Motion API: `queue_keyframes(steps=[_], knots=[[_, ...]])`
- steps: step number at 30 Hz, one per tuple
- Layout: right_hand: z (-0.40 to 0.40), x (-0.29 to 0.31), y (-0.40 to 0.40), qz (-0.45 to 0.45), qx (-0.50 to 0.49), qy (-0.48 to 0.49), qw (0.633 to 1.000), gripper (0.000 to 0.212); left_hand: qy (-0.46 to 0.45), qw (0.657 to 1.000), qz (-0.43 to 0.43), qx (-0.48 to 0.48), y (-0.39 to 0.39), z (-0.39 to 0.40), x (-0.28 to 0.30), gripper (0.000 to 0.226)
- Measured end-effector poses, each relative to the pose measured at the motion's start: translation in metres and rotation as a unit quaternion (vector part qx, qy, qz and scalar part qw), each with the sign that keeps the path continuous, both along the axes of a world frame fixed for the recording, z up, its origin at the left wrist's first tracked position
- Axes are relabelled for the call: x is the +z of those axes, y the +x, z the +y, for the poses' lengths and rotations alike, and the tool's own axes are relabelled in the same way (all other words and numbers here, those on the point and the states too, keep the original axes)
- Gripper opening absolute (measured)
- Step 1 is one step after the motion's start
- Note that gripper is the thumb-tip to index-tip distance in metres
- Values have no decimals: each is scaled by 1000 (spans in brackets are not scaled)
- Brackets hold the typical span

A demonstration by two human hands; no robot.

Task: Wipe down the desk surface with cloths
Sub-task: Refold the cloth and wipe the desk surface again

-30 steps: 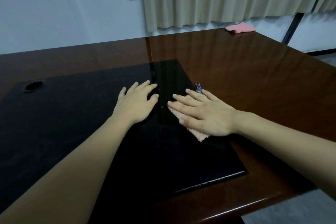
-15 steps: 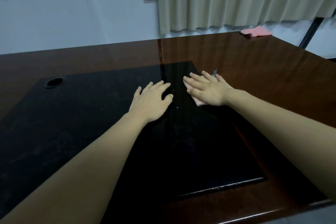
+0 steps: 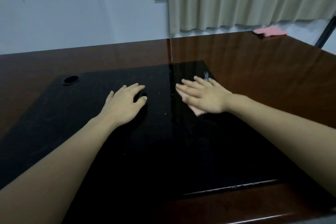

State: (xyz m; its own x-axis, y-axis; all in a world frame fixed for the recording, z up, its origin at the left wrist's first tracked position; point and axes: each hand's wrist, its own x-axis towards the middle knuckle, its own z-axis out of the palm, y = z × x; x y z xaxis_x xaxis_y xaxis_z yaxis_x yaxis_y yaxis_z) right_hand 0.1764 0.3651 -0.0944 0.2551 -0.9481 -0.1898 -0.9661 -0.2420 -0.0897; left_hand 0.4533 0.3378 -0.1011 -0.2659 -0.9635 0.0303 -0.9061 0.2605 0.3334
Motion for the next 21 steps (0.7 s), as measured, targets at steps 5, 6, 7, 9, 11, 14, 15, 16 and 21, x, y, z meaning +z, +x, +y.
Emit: queue_keyframes(steps=[5, 6, 7, 9, 11, 14, 15, 16, 21], knots=[[-45, -2, 16, -5, -60, 1, 998, 59, 4, 1000, -6, 18, 21, 9, -4, 52], [-45, -3, 21, -2, -57, 1, 998, 59, 3, 1000, -7, 21, 25, 9, -4, 52], [-40, -2, 27, -1, -48, 0, 999, 59, 3, 1000, -7, 24, 28, 9, -4, 52], [-20, -1, 39, 9, -6, -2, 1000, 59, 3, 1000, -4, 28, 32, 8, -5, 51], [9, -1, 52, 22, 57, -8, 998, 59, 1, 1000, -3, 30, 33, 8, -6, 51], [45, -3, 64, 9, 136, -2, 991, 58, -10, 999, -11, 29, 32, 8, -11, 50], [49, -2, 64, -4, 143, 10, 990, 57, -11, 999, -13, 29, 32, 8, -11, 50], [49, -1, 63, -11, 143, 19, 989, 57, -12, 999, -13, 29, 32, 8, -12, 51], [5, -1, 63, -1, 82, 5, 997, 57, -10, 999, -18, 30, 33, 9, -11, 51]])
